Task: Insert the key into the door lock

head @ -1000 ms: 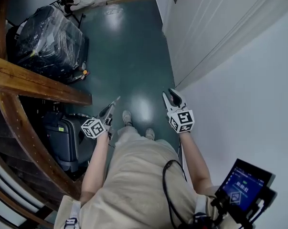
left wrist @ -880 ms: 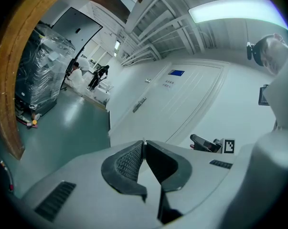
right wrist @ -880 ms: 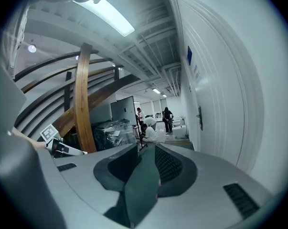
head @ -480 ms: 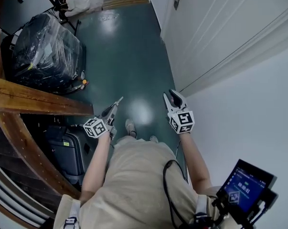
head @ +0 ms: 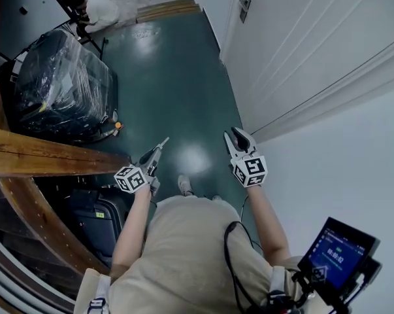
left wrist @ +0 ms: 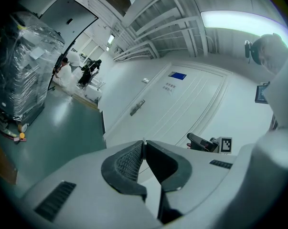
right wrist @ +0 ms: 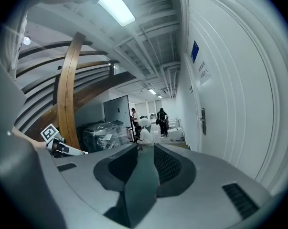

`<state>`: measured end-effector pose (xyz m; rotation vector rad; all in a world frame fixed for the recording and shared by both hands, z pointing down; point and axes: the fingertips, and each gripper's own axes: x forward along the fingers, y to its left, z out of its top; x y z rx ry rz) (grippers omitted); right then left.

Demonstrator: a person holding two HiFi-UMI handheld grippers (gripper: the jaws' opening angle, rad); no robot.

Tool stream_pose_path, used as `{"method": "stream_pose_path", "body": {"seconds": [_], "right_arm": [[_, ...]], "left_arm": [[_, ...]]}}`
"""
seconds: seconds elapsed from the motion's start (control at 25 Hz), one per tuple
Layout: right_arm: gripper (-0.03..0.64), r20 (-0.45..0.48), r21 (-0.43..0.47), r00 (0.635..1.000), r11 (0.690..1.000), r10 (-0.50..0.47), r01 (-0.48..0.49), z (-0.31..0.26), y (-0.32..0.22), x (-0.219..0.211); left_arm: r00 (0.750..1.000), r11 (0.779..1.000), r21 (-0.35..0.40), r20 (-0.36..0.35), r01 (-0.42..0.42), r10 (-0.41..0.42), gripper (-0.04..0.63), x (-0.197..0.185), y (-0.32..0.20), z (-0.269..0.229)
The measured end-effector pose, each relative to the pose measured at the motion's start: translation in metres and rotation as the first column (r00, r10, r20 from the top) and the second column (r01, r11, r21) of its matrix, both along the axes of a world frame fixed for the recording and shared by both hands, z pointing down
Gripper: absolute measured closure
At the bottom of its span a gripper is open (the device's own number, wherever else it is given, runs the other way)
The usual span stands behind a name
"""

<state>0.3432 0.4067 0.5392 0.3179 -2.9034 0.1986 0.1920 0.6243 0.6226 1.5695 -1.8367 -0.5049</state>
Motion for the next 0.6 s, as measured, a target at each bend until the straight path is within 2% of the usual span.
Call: {"method": "stream_pose_path", "body": {"seconds": [0.16, 0.4, 0.6], "right_arm": [[0.505, 0.023, -0.005, 1.000, 1.000, 0.001, -0.001, -0.004, 0.003, -0.023], [0.505, 0.044, -0.036, 0.999, 0.999, 0.026, -0.024, 0.013, 0.013, -0.050], [0.505, 0.051, -0.034, 0.999, 0.999, 0.010, -0.009, 0.011, 0.014, -0.071]], "left_arm": [[1.000, 1.000, 0.010, -0.003, -0.008, 0.008, 0.563, -0.027, 0.002, 0.000], [1.000, 0.999, 0.033, -0.001, -0.015, 0.015, 0.563, -0.054, 0.012, 0.012], [1.000, 0.999, 0.042, -0.019, 0.001, 0.000, 0.563, -0.070, 0.009, 0.016]]}}
